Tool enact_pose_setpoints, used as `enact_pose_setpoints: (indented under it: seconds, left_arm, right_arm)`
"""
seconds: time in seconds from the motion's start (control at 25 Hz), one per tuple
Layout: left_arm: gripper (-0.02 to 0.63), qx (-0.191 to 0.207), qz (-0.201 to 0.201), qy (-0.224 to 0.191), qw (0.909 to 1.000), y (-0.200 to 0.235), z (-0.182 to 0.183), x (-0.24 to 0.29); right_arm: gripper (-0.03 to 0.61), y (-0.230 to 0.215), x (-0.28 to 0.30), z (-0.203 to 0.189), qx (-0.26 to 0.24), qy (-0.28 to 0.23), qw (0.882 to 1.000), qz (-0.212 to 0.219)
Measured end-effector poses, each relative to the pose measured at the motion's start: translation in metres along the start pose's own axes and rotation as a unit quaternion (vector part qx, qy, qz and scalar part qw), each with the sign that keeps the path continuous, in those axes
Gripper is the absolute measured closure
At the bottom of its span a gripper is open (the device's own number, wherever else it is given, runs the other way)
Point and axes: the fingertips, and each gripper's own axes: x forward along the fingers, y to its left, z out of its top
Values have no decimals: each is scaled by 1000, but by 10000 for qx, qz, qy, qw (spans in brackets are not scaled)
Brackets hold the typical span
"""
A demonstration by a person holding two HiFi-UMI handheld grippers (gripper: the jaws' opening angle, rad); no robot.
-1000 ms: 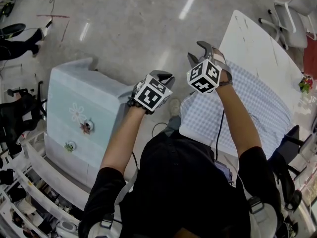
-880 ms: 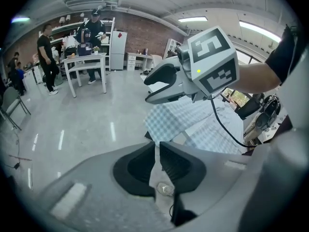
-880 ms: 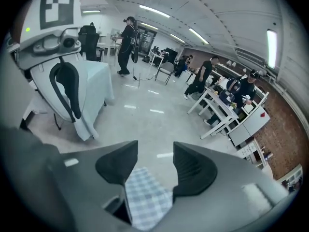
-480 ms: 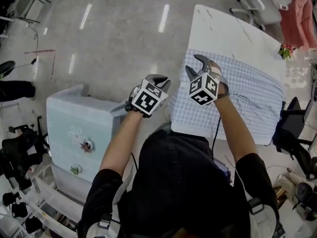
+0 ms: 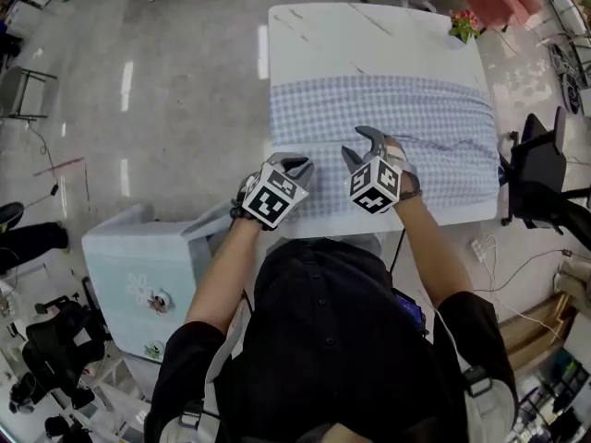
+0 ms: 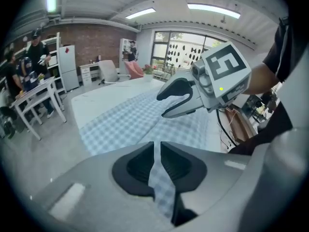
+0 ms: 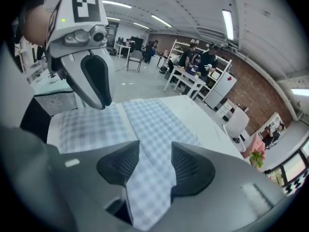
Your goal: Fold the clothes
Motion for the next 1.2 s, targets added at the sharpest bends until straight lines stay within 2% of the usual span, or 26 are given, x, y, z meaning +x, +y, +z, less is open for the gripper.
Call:
enact_pose_setpoints:
  seconds: [0.08, 0.16, 0.32, 0.52, 0.64, 0.72, 0.96, 1.2]
  left_arm:
    - [554, 322, -215, 189, 9991, -32, 6, 24]
    - [541, 463, -363, 345, 9977, -61, 11, 45]
    - [541, 382, -362, 348, 9980, -105, 31, 75]
    - [540, 635, -129, 577, 9962, -155, 42, 110]
    - [532, 358, -97, 508, 9980, -180, 45, 128]
    - [532, 261, -72, 474, 9985, -195, 50, 140]
    - [532, 356, -67, 496, 9981, -241, 84, 179]
    - [531, 757, -200, 675, 9946, -263, 101, 199]
  right_arm:
    - [371, -8, -17, -40, 188, 110, 9997, -76]
    - [371, -16, -39, -79, 377, 188, 9990, -118]
    - [376, -39, -85, -156, 625, 325, 9974, -176]
    - [379, -63, -135, -252, 727, 527, 9958, -178]
    - [379, -71, -154, -299, 687, 640, 9955, -140]
    - [380, -76, -165, -323, 689, 661, 9954, -127]
    - [390, -94, -195, -381, 823, 703, 9940, -151]
    - [394, -99, -209, -424, 1067, 884, 9899, -285]
